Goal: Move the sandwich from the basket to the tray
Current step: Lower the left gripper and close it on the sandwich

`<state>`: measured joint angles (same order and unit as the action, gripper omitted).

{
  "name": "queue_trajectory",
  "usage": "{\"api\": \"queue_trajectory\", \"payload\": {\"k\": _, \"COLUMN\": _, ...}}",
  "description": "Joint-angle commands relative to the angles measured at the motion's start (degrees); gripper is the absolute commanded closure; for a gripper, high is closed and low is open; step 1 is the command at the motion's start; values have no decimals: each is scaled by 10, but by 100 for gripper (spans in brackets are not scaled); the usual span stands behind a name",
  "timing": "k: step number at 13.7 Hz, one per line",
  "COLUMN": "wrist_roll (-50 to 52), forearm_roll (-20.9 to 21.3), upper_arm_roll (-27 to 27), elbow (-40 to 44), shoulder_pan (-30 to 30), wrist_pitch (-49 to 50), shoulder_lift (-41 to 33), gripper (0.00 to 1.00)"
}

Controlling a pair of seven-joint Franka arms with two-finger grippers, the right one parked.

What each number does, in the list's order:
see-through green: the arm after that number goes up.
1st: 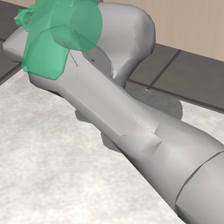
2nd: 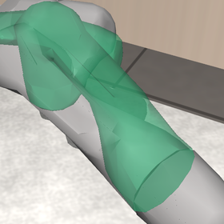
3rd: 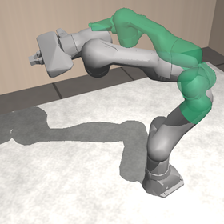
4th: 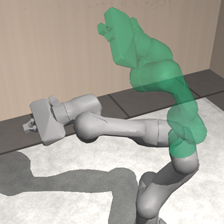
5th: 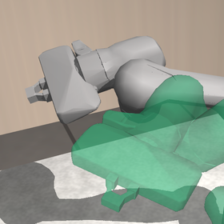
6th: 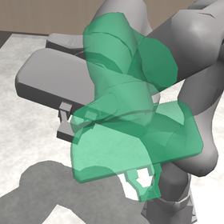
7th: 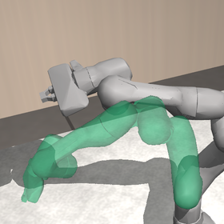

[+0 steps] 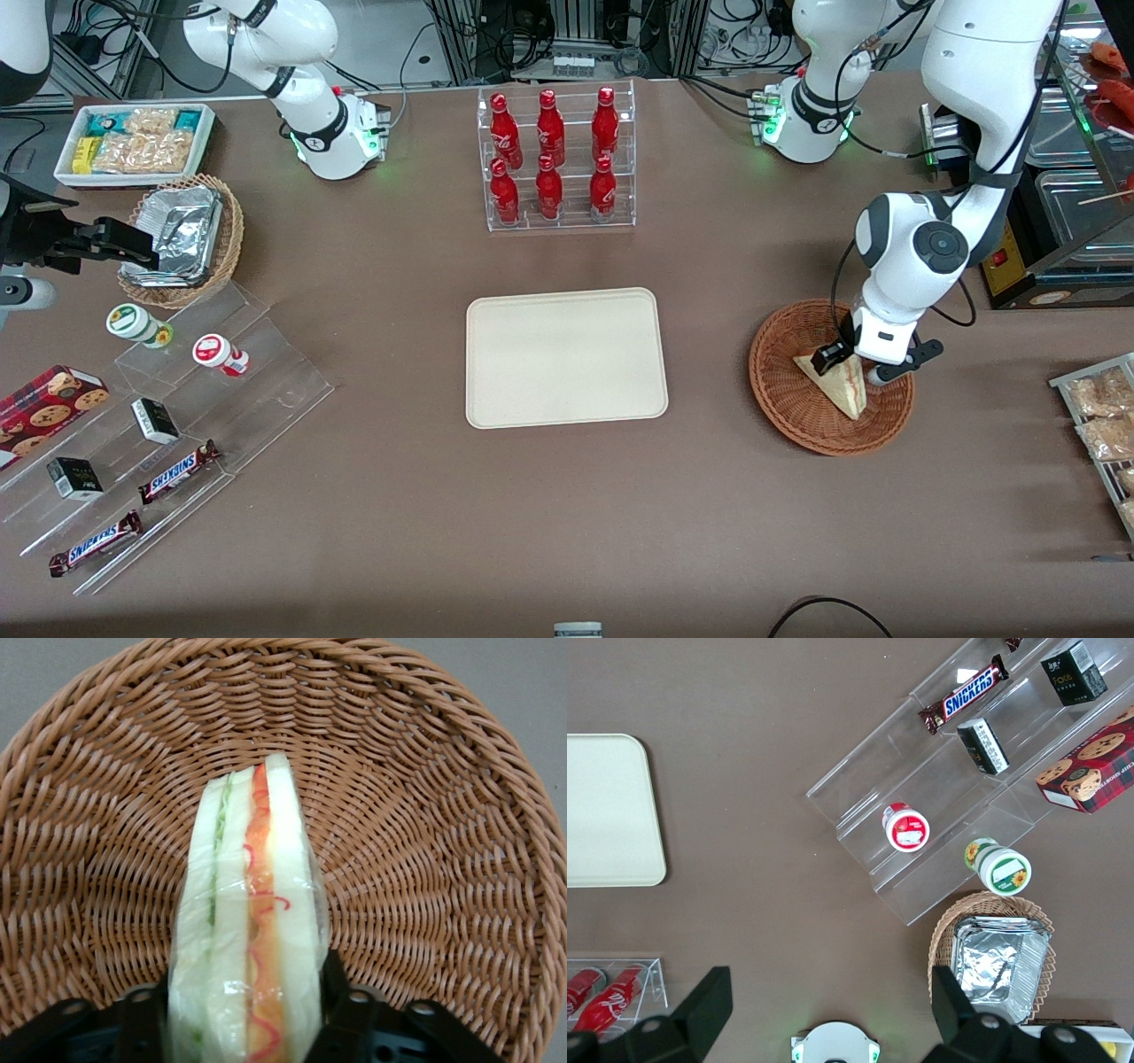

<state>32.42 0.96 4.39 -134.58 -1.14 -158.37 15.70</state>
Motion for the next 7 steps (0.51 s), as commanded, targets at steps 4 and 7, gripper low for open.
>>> {"api": "queue_trajectory", "payload": {"k": 4, "wrist_roll": 8, "forearm_roll": 5, "upper_arm_roll": 2, "elbow": 37, "shoulder_pan": -7, "wrist_pitch": 96, "shoulder_lift": -45, "gripper": 100}}
{"api": "queue_trajectory", "payload": {"k": 7, "wrist_roll": 10, "forearm_roll": 58, "upper_arm_roll": 19, "elbow": 139, "shoulder_pan": -17, "wrist_pitch": 300, "shoulder_lift": -76, "gripper": 100}}
